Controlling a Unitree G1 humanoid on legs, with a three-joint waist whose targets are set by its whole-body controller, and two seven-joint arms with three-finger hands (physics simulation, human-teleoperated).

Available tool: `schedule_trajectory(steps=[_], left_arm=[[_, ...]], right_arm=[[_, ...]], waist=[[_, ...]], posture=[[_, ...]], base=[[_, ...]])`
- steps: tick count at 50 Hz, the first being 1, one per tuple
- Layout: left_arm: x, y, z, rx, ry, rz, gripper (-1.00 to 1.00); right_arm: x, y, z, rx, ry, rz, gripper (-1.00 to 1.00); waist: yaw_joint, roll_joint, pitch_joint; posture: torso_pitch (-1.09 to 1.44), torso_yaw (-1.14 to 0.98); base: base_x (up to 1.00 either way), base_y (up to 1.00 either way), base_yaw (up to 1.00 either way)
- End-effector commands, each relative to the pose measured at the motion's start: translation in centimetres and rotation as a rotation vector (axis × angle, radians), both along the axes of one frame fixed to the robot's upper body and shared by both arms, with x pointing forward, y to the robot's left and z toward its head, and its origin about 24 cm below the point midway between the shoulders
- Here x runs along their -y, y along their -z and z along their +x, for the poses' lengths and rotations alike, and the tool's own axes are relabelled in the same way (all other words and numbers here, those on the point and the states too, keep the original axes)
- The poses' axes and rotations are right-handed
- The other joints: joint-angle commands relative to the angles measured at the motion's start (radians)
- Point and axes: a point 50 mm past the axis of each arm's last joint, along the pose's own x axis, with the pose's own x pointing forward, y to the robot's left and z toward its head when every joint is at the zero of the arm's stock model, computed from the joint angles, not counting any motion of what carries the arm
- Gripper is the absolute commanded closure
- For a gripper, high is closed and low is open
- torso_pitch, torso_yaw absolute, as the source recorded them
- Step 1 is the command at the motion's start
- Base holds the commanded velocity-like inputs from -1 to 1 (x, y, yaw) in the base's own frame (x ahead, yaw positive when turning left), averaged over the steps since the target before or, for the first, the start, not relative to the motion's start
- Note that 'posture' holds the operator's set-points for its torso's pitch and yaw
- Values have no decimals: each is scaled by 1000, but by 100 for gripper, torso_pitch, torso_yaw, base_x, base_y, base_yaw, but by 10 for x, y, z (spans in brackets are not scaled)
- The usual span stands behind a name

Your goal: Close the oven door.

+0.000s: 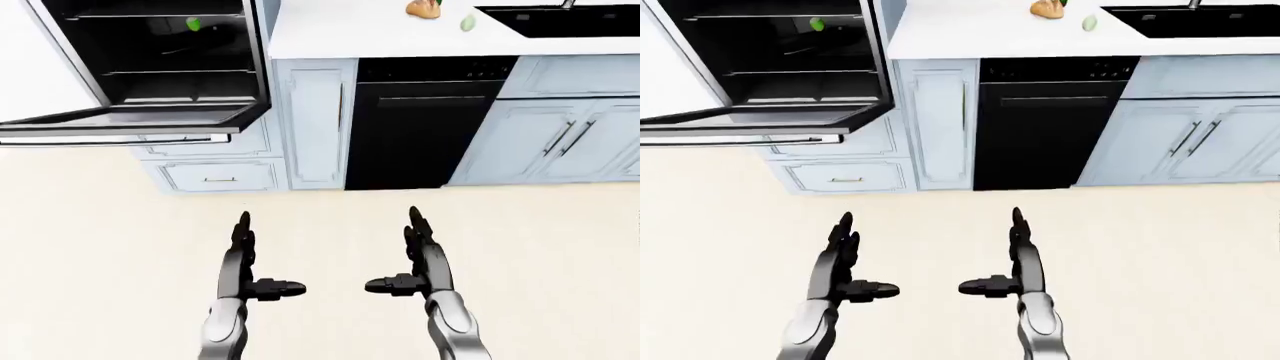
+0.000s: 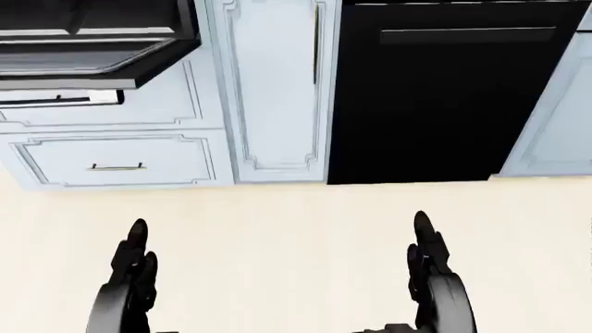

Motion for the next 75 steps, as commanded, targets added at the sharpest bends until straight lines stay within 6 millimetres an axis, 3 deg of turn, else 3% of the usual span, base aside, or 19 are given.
schedule_trajectory(steps=[1, 3, 4, 5, 7, 8, 13, 18, 21, 29, 36, 41, 46, 53, 64, 65, 67, 70, 75], left_arm=[[1, -32, 9, 173, 14, -3, -100], [1, -32, 9, 171, 14, -4, -100], [0, -32, 9, 173, 14, -11, -100], [-1, -33, 9, 181, 9, -26, -100], [-4, -34, 9, 187, 3, -39, -100], [-3, -35, 9, 192, 6, -32, -100], [-2, -37, 6, 193, 16, 31, -100], [-19, -31, 3, 182, -13, 103, -100], [-31, -34, -1, 210, -52, 47, -100], [-61, 19, -22, 83, -84, -23, -100], [-80, 70, -46, 6, -152, -45, -100], [-81, 90, -62, -20, -121, -67, -100], [-88, 96, -72, -65, -132, 85, -100], [-108, 112, -106, -167, -312, -59, -100], [-109, 125, -143, -270, -359, -40, -100], [-109, 125, -143, -272, -358, -38, -100], [-109, 125, -142, -272, -355, -33, -100], [-109, 124, -141, -271, -352, -29, -100], [-109, 124, -141, -273, -352, -26, -100]], right_arm=[[0, -32, 9, 171, -5, -3, -100], [2, -37, 7, 200, 19, 18, -100], [4, -39, 7, 212, 28, 41, -100], [5, -39, 7, 210, 22, 42, -100], [7, -39, 8, 212, 24, 11, -100], [9, -40, 7, 225, 29, -7, -100], [17, -41, 4, 231, 42, -76, -100], [22, -39, -2, 217, 38, -88, -100], [32, -37, -5, 210, 50, -93, -100], [65, -17, -17, 170, 91, -152, -100], [87, 31, -36, 70, 134, -133, -100], [98, 77, -58, -38, 174, -91, -100], [104, 96, -76, -100, 195, -92, -100], [111, 107, -104, -174, 244, -90, -100], [119, 115, -130, -245, 300, -92, -100], [119, 115, -130, -248, 296, -101, -100], [119, 115, -130, -248, 304, -98, -100], [120, 115, -130, -248, 304, -96, -100], [120, 115, -131, -250, 308, -96, -100]], waist=[[-2, -8, -1], [7, -1, -62], [7, -1, -52], [7, -6, -17], [8, -7, -69], [8, -7, -75], [8, -7, -77], [7, -6, -81], [7, -5, -85], [9, -3, -80], [6, -6, -68], [1, -7, -62], [-1, -7, -63], [-7, 0, -60], [-3, -6, -50], [-3, -1, -67], [-8, -29, -40], [-15, -48, -51], [-18, -4, -37]], posture=[[0, 0], [0, 0], [0, 0], [0, 0], [0, 0], [0, 0], [0, 0], [0, 0], [0, 0], [0, 0], [0, 0], [0, 0], [0, 0], [0, 0], [0, 0], [0, 0], [0, 0], [0, 0], [0, 0]], base=[[0, 0, 0], [0, 0, 0], [0, 0, 0], [0, 0, 0], [0, 0, 0], [0, 0, 0], [0, 0, 0], [0, 0, 0], [0, 0, 0], [0, 0, 0], [0, 0, 0], [0, 0, 0], [0, 0, 0], [0, 0, 0], [0, 0, 0], [0, 22, 0], [0, 47, 0], [0, 50, 0], [0, 50, 0]])
